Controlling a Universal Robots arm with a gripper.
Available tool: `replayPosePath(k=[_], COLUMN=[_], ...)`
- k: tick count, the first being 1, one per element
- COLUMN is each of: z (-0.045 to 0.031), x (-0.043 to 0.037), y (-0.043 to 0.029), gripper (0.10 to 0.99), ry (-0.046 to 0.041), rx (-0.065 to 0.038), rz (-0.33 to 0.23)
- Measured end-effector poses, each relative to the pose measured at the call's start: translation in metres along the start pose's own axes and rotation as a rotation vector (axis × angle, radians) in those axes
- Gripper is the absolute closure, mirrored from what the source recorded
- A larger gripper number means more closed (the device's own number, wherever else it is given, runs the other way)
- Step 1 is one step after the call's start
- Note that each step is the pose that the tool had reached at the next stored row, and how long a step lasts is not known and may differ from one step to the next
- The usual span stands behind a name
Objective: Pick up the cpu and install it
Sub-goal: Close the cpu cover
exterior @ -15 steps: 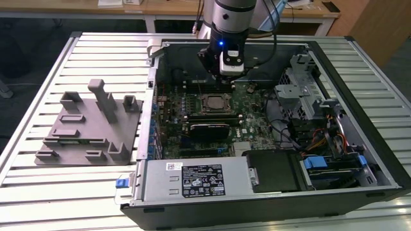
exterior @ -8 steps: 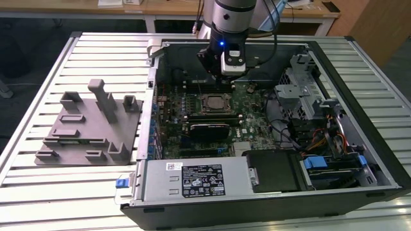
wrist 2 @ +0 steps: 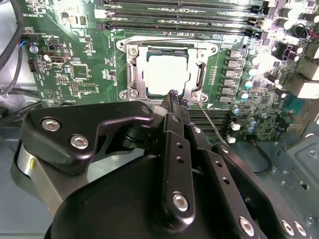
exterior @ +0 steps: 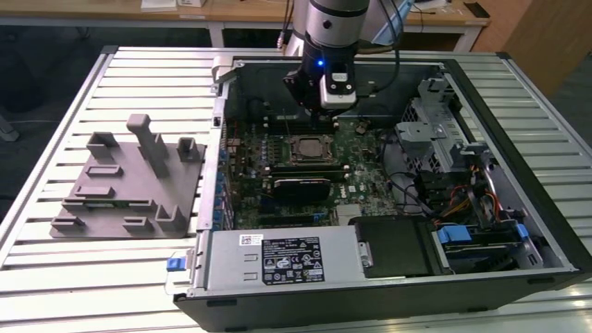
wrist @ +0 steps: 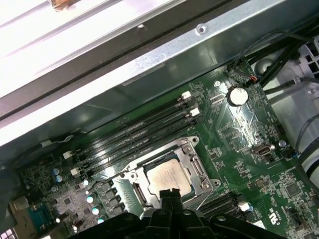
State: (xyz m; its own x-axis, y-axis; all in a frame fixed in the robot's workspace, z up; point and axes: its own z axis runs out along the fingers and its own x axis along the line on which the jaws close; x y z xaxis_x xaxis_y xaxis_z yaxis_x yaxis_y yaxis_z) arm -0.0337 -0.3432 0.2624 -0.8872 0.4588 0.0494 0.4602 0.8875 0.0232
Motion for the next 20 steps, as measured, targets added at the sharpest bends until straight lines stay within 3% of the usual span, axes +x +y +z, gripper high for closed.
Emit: replayPosePath(k=[20], z=[0.0000], x=[0.0000], y=[0.0000], gripper=[0.980], ry=[0.0017], rx=[0.004], rz=[-0.091])
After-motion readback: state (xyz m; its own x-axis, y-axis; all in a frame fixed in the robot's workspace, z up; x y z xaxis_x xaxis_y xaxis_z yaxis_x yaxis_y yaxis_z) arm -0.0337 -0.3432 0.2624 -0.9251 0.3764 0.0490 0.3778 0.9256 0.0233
